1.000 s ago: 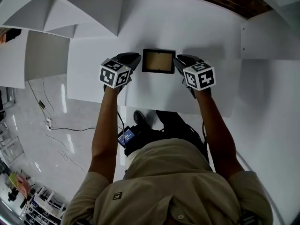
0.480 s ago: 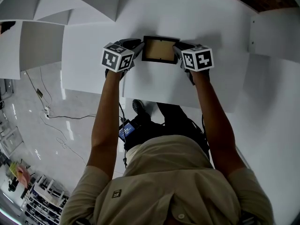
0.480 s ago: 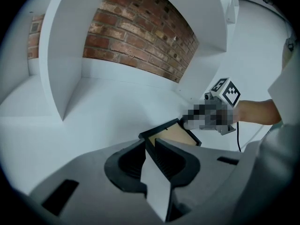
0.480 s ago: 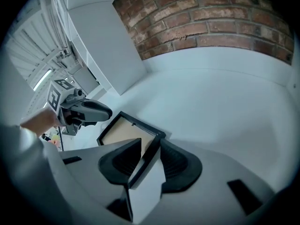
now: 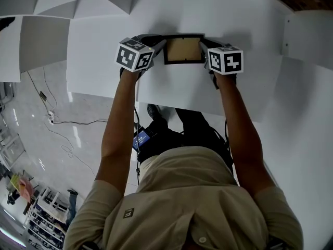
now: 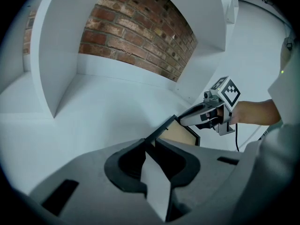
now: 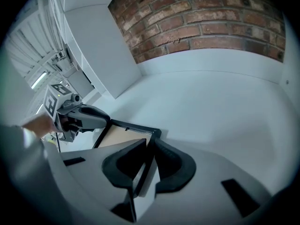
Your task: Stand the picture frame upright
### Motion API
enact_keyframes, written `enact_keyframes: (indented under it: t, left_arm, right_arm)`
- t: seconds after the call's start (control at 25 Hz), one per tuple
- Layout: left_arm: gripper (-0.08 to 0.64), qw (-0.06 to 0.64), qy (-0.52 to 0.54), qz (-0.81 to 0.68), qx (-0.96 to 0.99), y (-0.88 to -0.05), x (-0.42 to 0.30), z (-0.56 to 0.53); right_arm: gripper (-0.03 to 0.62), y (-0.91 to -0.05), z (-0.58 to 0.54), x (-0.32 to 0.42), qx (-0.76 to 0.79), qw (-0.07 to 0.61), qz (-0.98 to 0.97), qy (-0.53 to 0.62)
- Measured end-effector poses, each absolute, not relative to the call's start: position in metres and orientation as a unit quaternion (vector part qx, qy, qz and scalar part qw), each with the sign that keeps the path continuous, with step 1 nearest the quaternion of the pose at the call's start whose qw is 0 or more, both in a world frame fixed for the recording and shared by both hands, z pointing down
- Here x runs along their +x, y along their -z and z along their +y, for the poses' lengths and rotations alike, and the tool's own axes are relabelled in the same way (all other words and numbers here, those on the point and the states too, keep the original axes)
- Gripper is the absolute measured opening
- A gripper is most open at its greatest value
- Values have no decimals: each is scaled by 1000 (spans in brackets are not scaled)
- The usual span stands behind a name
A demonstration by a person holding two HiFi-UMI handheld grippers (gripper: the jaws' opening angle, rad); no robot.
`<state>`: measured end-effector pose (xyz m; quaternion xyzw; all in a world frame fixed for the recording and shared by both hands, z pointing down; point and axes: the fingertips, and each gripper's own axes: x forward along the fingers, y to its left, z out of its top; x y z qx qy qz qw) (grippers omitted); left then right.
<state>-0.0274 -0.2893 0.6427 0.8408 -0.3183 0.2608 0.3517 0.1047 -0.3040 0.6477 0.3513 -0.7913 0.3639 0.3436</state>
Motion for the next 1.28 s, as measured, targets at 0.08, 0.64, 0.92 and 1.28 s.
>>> enact_keyframes:
  t: [0.08,0.64,0.92,1.28]
  left_arm:
    - [46,355,-253,-317,842,-641,-30,-289]
    - [46,302,-158,-335,879,-581,-34,-275]
    - [46,282,-184,-334,880,-581,-25,-258]
    - [69,222,-218,-269,911,-588,-28,-242]
  right_arm:
    - [57,-642,-305,102,354,334,-799,-353]
    - [57,-580,-287,78,352,260,-869,-229]
    - [44,-594,-267,60,336,300,-864,-223]
    - [43,-572,-268,54,309,302,-888,-160]
